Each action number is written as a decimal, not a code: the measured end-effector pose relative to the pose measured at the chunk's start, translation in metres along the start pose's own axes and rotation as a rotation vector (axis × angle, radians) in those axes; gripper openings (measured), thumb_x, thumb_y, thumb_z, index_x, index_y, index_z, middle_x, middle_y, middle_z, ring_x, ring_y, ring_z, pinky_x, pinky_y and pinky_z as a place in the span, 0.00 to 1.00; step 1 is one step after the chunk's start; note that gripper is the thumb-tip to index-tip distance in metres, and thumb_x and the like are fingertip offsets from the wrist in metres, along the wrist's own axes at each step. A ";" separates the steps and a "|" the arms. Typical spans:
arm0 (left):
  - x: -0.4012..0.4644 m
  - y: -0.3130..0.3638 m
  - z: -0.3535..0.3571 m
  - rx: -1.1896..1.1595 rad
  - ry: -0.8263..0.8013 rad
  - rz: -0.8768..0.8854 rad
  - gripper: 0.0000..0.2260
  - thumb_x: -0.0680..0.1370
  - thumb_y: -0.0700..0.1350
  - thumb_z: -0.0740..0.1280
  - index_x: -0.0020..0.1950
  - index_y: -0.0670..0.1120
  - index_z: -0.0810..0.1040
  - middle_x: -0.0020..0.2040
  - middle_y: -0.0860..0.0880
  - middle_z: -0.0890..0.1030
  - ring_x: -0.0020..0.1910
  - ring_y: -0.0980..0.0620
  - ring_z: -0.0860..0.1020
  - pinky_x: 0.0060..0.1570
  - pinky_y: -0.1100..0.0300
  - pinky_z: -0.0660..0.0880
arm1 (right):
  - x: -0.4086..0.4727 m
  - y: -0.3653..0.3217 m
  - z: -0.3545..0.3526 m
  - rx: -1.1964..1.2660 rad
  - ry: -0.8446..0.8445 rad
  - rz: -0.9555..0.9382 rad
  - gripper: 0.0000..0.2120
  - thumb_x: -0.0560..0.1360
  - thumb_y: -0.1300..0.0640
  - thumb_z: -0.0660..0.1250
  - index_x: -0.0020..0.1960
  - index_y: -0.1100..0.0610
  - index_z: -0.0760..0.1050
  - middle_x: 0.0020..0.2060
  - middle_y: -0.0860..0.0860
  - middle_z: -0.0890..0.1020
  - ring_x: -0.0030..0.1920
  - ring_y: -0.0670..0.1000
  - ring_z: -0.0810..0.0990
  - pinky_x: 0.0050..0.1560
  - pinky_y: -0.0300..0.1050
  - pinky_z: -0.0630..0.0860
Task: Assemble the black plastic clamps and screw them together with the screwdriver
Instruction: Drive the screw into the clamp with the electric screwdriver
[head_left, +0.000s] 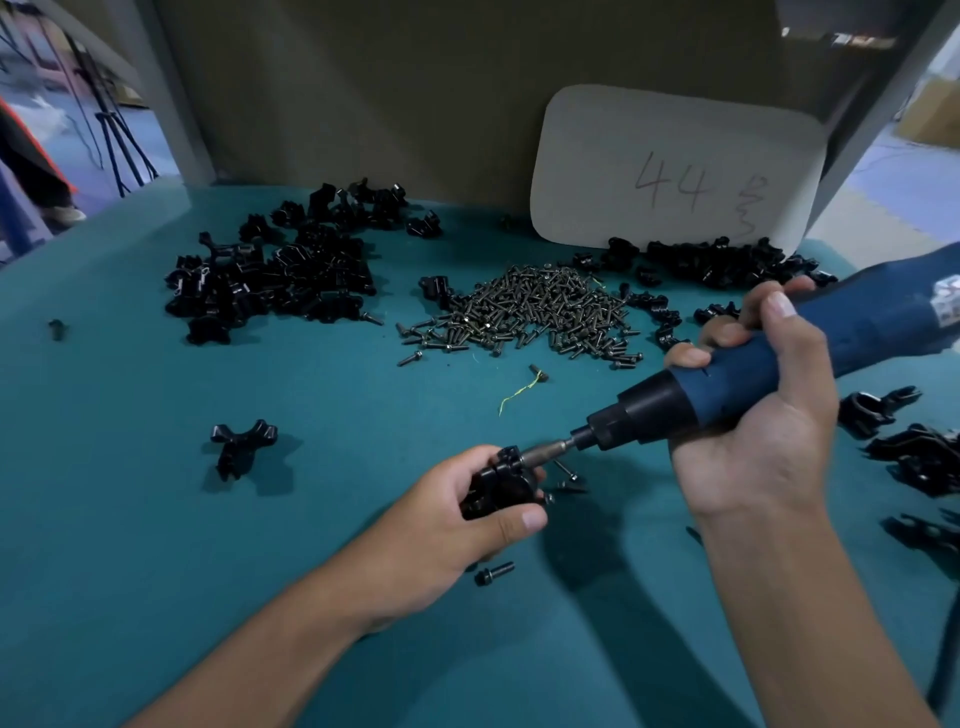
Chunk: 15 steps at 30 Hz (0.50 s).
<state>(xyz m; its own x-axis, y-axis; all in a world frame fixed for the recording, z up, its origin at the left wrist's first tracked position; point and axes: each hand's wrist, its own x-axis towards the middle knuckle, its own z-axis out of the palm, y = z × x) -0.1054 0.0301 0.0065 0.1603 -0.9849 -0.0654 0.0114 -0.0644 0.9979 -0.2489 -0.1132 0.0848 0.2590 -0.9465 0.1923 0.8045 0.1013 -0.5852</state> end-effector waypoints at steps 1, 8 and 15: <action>0.000 0.001 0.000 0.011 -0.001 -0.002 0.09 0.74 0.52 0.73 0.53 0.55 0.80 0.37 0.60 0.76 0.33 0.61 0.72 0.35 0.70 0.69 | 0.000 0.000 0.000 0.006 -0.003 0.001 0.09 0.78 0.63 0.67 0.52 0.48 0.75 0.42 0.44 0.79 0.36 0.44 0.75 0.36 0.39 0.74; -0.002 0.004 0.000 -0.032 -0.069 -0.062 0.09 0.75 0.50 0.72 0.54 0.51 0.80 0.36 0.59 0.76 0.31 0.57 0.70 0.32 0.65 0.70 | -0.003 0.003 -0.002 -0.023 0.018 -0.006 0.10 0.78 0.63 0.66 0.54 0.49 0.73 0.41 0.45 0.77 0.37 0.44 0.75 0.35 0.39 0.74; -0.002 0.003 0.001 -0.041 -0.068 -0.078 0.09 0.76 0.49 0.71 0.54 0.51 0.78 0.34 0.61 0.76 0.29 0.58 0.69 0.31 0.65 0.68 | -0.004 0.006 -0.002 -0.021 0.027 -0.005 0.10 0.78 0.64 0.66 0.53 0.49 0.73 0.41 0.45 0.76 0.37 0.44 0.74 0.36 0.39 0.73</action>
<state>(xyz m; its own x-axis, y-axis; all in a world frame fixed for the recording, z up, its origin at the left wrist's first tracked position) -0.1072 0.0320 0.0098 0.0901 -0.9859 -0.1409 0.0617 -0.1357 0.9888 -0.2462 -0.1095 0.0794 0.2400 -0.9551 0.1740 0.7944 0.0902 -0.6007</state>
